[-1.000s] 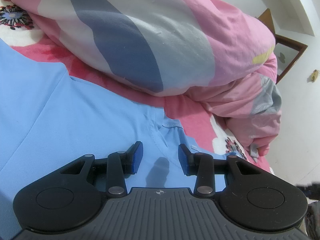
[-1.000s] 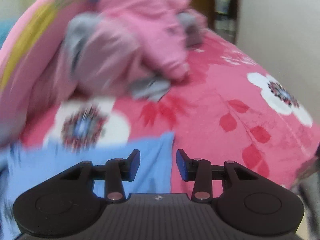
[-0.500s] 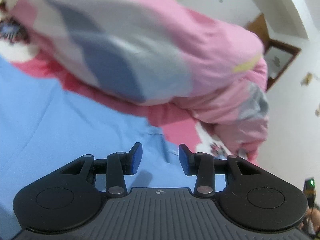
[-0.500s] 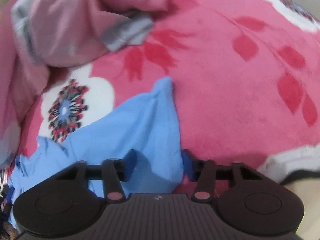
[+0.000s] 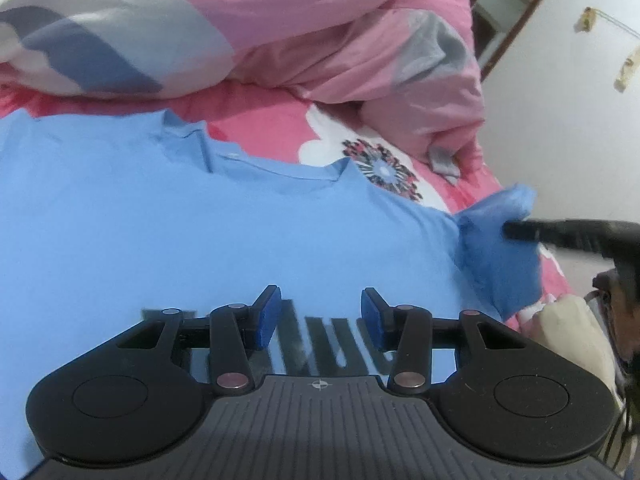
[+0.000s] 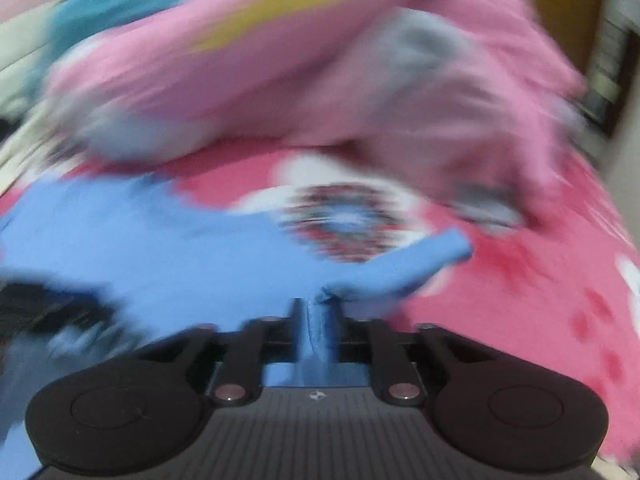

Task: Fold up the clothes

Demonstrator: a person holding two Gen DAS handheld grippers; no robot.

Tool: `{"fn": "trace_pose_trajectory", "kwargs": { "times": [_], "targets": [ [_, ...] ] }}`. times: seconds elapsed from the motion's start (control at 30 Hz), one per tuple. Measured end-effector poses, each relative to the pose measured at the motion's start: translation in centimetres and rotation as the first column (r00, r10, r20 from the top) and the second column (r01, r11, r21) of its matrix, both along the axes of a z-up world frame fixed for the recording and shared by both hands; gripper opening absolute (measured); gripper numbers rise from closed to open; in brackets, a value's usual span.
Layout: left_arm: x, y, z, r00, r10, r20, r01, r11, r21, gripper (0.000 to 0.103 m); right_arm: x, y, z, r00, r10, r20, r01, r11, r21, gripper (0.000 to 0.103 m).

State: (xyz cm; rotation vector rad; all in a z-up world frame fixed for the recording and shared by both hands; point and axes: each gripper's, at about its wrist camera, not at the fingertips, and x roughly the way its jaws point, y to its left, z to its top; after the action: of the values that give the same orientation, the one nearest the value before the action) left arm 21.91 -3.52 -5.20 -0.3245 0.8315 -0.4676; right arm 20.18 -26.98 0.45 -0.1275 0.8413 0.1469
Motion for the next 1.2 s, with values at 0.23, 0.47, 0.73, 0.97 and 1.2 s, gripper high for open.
{"fn": "trace_pose_trajectory", "kwargs": {
  "times": [0.23,0.47,0.73,0.97,1.2],
  "targets": [
    [-0.8,1.3,1.1,0.999,0.030,0.015,-0.030,0.999,0.031,0.049,-6.8,-4.7,1.8,0.968,-0.213,0.133,0.141,0.899,0.414,0.056],
    [-0.4,-1.9,1.7,0.999,-0.036,0.027,0.034,0.998,0.057,0.050,-10.0,-9.0,-3.3,0.934,-0.355,-0.042,0.300,0.715,0.631,0.056],
    [1.8,-7.5,3.9,0.987,-0.134,0.090,0.118,0.979,0.169,0.050,-10.4,-2.3,-3.8,0.972,-0.185,0.147,0.139,0.951,0.274,0.055],
    [6.2,-16.6,5.6,0.910,-0.372,0.181,0.288,0.884,0.367,0.052,-9.1,1.3,-5.7,0.970,-0.089,0.228,0.081,0.996,0.042,0.054],
    [9.5,-21.7,3.4,0.858,-0.500,0.114,0.400,0.791,0.462,0.052,-7.5,2.0,-7.7,0.975,-0.066,0.214,0.071,0.997,-0.016,0.030]
  ]
}}
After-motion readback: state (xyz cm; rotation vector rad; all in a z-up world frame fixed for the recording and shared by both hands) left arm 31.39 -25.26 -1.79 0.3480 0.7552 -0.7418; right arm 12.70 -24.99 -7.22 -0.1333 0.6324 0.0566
